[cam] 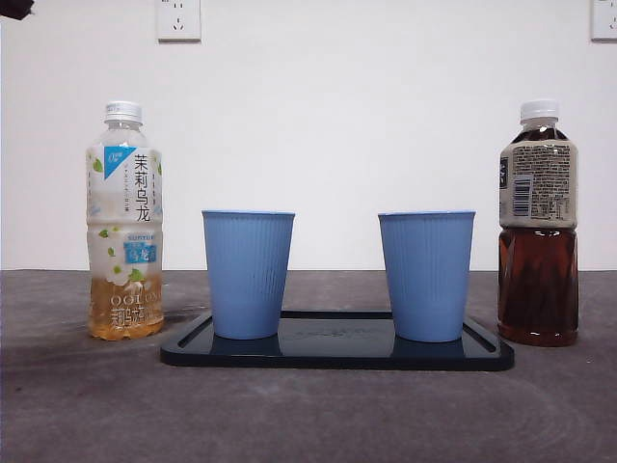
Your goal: Pour the drink into the cup
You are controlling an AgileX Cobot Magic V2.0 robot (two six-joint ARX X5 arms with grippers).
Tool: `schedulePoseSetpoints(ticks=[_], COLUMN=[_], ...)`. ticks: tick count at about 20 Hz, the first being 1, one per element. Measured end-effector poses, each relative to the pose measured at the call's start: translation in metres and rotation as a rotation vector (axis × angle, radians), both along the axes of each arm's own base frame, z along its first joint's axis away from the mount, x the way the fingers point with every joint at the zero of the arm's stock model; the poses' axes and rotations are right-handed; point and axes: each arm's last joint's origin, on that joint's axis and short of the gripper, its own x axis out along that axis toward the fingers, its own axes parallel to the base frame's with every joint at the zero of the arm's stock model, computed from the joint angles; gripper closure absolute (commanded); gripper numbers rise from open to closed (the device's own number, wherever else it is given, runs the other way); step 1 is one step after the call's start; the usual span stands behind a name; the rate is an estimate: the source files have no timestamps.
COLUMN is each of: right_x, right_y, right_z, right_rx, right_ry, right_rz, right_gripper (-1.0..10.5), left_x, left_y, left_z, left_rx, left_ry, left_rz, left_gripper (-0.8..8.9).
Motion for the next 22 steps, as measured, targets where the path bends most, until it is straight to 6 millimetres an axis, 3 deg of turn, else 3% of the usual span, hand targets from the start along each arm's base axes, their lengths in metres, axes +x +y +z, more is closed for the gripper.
schedulePoseSetpoints(ticks=[6, 9, 12, 17, 22], right_x=[0.0, 0.0, 0.0, 0.0, 0.0], right_y=[0.0, 0.0, 0.0, 0.0, 0.0], right_z=[0.0, 0.0, 0.0, 0.0, 0.0], right_rx=[0.0, 0.0, 0.0, 0.0, 0.0], right_ry=[0.0, 0.0, 0.0, 0.0, 0.0], right_rz=[0.0, 0.0, 0.0, 0.0, 0.0], right_gripper=[9.4, 9.4, 9.4, 9.4, 9.4], left_x=[-0.004, -0.014, -0.018, -0.013, -0.008], left_y=[0.003, 0.016, 0.032, 0.048, 0.051], left_z=[0.002, 0.015, 0.02, -0.026, -0.084], left_rx=[0.0, 0.044, 0.145, 0.295, 0.34], left_ry=[-0.037, -0.282, -0.571, -0.592, -0.509], left_rz=[0.009, 0.067, 0.272, 0.561, 0.601], left_gripper=[8.07, 8.07, 8.07, 8.07, 8.07])
